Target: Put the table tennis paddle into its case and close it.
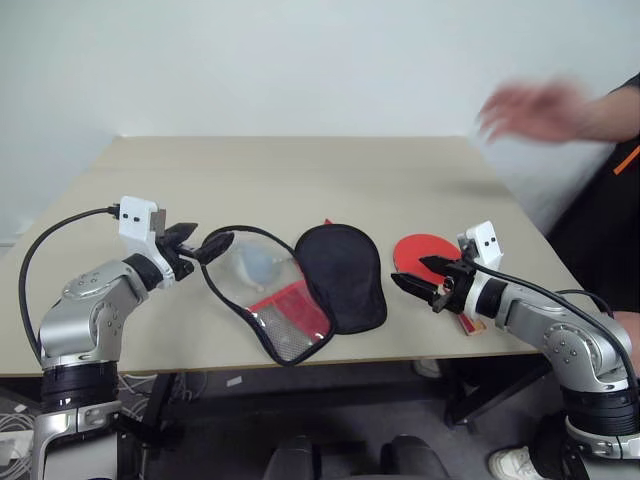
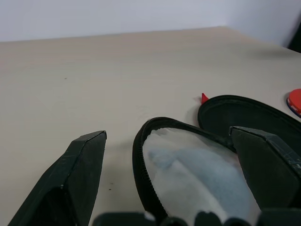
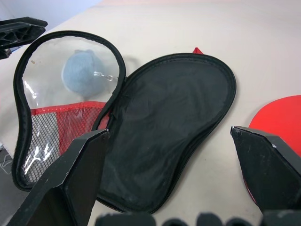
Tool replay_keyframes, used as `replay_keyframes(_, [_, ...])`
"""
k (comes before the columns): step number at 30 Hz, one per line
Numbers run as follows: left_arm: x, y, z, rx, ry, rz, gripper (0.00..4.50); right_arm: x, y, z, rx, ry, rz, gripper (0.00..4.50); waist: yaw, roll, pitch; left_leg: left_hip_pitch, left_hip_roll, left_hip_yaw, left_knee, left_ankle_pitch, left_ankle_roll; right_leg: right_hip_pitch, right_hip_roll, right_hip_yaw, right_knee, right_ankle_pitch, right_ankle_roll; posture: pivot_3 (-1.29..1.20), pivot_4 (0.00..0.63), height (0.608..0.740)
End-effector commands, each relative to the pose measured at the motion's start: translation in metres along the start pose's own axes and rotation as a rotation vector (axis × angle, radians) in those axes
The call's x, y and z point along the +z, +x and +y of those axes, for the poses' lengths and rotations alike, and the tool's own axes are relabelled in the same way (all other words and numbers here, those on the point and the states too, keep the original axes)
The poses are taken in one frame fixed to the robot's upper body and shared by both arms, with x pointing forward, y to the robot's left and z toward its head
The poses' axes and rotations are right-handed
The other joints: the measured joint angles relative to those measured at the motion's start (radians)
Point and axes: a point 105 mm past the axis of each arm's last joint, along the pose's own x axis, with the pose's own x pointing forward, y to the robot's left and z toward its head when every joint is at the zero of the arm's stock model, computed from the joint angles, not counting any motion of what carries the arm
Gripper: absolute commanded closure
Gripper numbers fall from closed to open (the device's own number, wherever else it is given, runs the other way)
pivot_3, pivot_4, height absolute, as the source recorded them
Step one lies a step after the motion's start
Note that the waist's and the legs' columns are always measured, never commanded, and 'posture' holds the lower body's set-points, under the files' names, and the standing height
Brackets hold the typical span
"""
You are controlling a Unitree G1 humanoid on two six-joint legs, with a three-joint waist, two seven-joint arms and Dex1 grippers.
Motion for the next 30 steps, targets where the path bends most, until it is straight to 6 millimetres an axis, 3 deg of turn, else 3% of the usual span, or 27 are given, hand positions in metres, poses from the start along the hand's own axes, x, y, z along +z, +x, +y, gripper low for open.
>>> replay_keyframes(1, [0.014, -0.004, 0.004, 0.015, 0.040, -0.036, 0.04, 0.010, -0.005, -0.010, -0.047, -0.035, -0.035, 0.00, 0.000, 0.000, 0.000, 0.000, 0.000, 0.000, 0.000, 0.000, 0.000, 0.000, 0.000, 0.000, 0.000, 0.000, 0.000, 0.00, 0.000, 0.740])
replay_keyframes(7, [0.017, 0.010, -0.005, -0.016, 0.032, -0.058, 0.04, 0.007, -0.014, -0.028, -0.115, -0.047, -0.021, 0.00, 0.001, 0.000, 0.000, 0.000, 0.000, 0.000, 0.000, 0.000, 0.000, 0.000, 0.000, 0.000, 0.000, 0.000, 0.000, 0.00, 0.000, 0.740])
replay_keyframes(15, [0.023, 0.012, -0.004, -0.010, 0.048, -0.074, 0.04, -0.009, -0.037, -0.060, -0.252, -0.038, 0.045, 0.00, 0.000, 0.000, 0.000, 0.000, -0.001, 0.000, 0.000, 0.000, 0.000, 0.000, 0.000, 0.000, 0.000, 0.001, 0.000, 0.00, 0.000, 0.740])
replay_keyframes(30, [0.015, 0.011, -0.008, -0.024, 0.023, -0.076, 0.04, -0.044, -0.045, -0.086, -0.371, -0.012, 0.234, 0.00, 0.000, 0.000, 0.000, 0.000, -0.001, 0.000, 0.000, 0.000, 0.000, 0.001, 0.000, 0.000, 0.000, 0.000, 0.002, 0.00, 0.000, 0.740])
